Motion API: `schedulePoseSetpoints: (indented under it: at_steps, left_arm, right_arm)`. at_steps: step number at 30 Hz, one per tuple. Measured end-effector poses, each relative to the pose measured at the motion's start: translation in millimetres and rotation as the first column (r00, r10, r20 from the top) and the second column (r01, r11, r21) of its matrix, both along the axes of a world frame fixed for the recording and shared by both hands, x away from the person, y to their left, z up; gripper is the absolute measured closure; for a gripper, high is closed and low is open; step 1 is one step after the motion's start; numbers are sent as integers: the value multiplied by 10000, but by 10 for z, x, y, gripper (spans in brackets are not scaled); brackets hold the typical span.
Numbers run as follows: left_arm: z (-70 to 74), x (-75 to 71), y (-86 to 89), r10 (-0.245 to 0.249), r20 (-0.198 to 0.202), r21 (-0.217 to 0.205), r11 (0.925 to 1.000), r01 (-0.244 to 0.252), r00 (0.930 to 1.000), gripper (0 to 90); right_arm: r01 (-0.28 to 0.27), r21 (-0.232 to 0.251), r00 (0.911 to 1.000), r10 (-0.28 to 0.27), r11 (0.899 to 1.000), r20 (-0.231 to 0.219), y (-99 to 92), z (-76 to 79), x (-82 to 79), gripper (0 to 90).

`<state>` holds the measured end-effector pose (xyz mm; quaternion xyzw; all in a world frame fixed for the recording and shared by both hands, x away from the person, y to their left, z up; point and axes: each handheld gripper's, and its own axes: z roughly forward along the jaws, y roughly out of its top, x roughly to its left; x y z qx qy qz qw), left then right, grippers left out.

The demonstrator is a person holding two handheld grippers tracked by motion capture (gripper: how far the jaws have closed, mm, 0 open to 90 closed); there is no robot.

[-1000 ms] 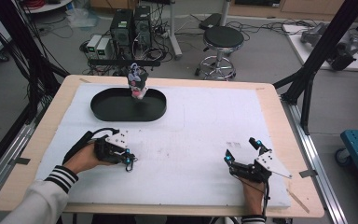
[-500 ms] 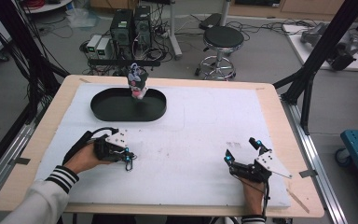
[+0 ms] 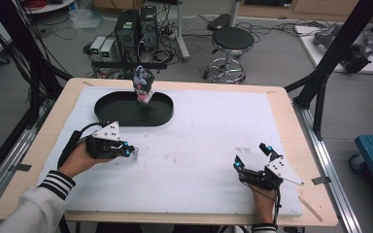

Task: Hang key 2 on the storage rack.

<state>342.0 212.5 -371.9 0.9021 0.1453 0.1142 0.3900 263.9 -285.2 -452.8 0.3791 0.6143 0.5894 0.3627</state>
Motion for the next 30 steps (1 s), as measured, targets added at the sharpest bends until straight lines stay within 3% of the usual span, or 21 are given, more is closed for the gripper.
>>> schedulePoseSetpoints:
  at_steps: [2,7,17,23,30]
  left_arm:
    - [90,18,35,149,139,-353,9993,-144,9998,883]
    - [381,92,123,609,560,-712,9958,-568,9966,883]
    - [859,350,290,1308,987,-1094,9867,-1199,9865,883]
    - [1022,522,354,1609,1046,-1350,9800,-1462,9814,883]
    - [1104,725,410,1754,976,-1331,9778,-1619,9796,883]
  right_arm:
    - [-3,13,10000,3,10000,-37,3,0,-3,5]
    - [-18,5,10000,18,10000,-16,5,1,-1,5]
    - [-17,11,10000,17,10000,-38,6,1,-3,5]
    - [-12,39,10000,13,10000,-92,9,1,-7,5]
    - [1,-8,10000,-1,10000,-20,4,1,-1,5]
